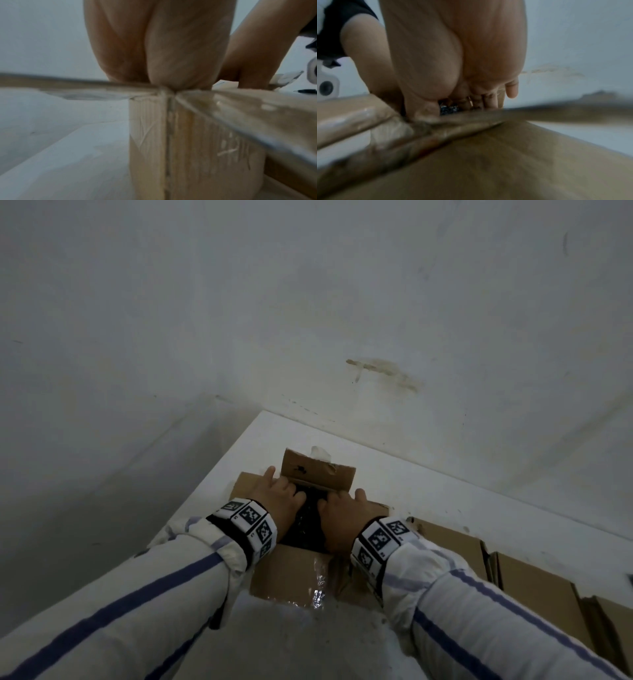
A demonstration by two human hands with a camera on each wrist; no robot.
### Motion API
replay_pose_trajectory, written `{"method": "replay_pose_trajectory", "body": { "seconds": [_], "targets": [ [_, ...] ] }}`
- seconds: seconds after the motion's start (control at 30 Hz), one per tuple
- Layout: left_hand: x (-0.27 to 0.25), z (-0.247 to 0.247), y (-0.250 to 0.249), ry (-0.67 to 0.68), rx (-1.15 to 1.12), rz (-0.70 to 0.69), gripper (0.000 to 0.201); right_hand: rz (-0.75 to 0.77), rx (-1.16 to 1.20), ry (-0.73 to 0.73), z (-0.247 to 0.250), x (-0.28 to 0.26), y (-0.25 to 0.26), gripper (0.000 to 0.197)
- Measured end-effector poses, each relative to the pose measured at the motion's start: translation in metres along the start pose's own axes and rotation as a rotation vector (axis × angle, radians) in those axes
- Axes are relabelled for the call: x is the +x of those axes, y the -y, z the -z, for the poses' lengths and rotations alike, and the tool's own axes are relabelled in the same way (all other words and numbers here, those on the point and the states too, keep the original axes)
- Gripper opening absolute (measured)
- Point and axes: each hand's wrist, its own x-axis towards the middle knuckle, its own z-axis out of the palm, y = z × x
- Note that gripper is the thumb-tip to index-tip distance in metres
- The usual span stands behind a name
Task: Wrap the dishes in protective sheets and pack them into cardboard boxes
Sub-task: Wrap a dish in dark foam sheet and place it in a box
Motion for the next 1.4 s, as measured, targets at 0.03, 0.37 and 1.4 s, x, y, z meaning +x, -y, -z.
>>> {"method": "replay_pose_trajectory", "body": {
  "seconds": [0.03,0.37,1.4],
  "targets": [
    [0.0,0.0,-0.001,0.001,-0.011,0.002,0.048,-0.002,-0.003,-0.023,-0.001,0.0,0.002,0.04],
    [0.004,0.057,-0.011,0.006,-0.233,-0.018,0.02,-0.026,0.622,-0.133,0.007,-0.023,-0.05,0.039],
    [0.154,0.179,-0.555,-0.022,-0.559,-0.355,0.028,-1.007,0.929,-0.12,-0.317,-0.344,-0.435,0.025]
  ]
}}
